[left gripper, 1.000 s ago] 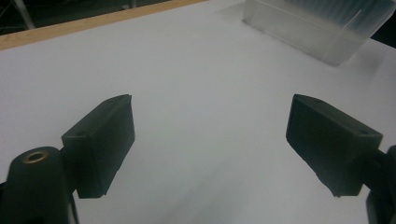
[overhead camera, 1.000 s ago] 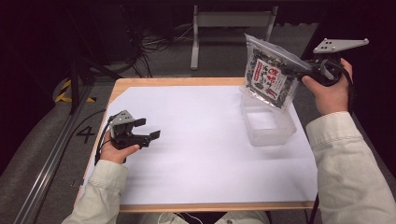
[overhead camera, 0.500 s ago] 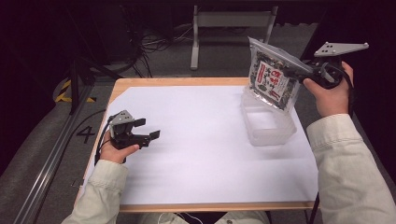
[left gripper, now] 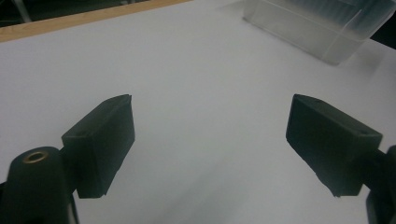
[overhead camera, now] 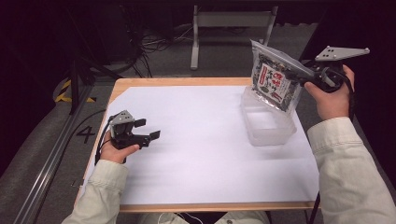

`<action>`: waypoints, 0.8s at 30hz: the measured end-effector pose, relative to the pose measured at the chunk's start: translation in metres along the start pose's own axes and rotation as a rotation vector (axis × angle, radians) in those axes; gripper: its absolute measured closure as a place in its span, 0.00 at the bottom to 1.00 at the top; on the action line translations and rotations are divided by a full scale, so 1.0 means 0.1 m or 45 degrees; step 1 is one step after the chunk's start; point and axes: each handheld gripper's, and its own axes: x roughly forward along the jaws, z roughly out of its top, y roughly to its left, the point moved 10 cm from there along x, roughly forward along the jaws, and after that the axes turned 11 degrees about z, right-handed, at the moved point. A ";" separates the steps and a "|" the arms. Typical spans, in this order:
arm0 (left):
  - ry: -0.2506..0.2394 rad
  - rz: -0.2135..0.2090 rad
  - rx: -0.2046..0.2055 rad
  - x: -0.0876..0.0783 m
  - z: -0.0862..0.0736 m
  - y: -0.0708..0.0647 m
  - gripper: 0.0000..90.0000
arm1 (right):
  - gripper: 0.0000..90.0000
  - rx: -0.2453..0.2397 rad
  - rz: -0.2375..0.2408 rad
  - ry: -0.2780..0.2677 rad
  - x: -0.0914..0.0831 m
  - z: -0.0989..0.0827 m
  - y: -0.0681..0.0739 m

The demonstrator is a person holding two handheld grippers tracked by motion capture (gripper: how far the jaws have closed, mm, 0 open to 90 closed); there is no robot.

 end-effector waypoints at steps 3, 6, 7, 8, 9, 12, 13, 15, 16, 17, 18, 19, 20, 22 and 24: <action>-0.002 0.002 -0.004 0.00 0.00 0.00 0.18 | 0.84 -0.003 0.004 0.004 0.02 -0.01 0.02; -0.001 -0.001 -0.008 0.00 0.00 0.00 0.18 | 0.84 -0.009 0.016 0.019 0.05 -0.05 0.04; -0.001 0.000 -0.008 0.00 0.00 0.01 0.18 | 0.84 -0.010 0.019 0.024 0.06 -0.06 0.05; 0.000 0.000 -0.008 0.00 0.00 0.01 0.18 | 0.84 -0.006 0.023 0.024 0.07 -0.08 0.05; 0.000 0.001 -0.010 0.00 0.00 0.01 0.18 | 0.84 -0.004 0.025 0.021 0.09 -0.09 0.06; 0.003 -0.001 -0.010 0.00 -0.01 0.01 0.18 | 0.84 0.002 0.031 0.024 0.12 -0.14 0.06; 0.004 0.000 -0.012 0.00 -0.01 0.01 0.18 | 0.84 0.005 0.032 0.024 0.12 -0.15 0.06; 0.006 -0.001 -0.010 0.00 -0.01 0.01 0.18 | 0.84 0.013 0.035 0.024 0.14 -0.19 0.06; 0.007 -0.002 -0.011 0.00 -0.01 0.01 0.18 | 0.85 0.020 0.035 0.020 0.14 -0.22 0.05; 0.010 -0.001 -0.013 0.00 -0.02 0.01 0.18 | 0.84 0.022 0.034 0.018 0.14 -0.23 0.05; 0.010 -0.001 -0.016 0.00 -0.02 0.01 0.18 | 0.84 0.033 0.035 0.009 0.14 -0.25 0.04; 0.011 -0.002 -0.019 0.00 -0.02 0.01 0.18 | 0.84 0.039 0.036 0.005 0.14 -0.27 0.03; 0.012 -0.002 -0.019 0.00 -0.02 0.01 0.18 | 0.84 0.044 0.036 0.004 0.14 -0.29 0.03; 0.012 -0.001 -0.016 0.00 -0.02 0.01 0.18 | 0.84 0.054 0.038 0.003 0.15 -0.32 0.02; 0.012 -0.005 -0.016 0.00 -0.02 0.01 0.18 | 0.84 0.055 0.035 0.014 0.16 -0.35 0.02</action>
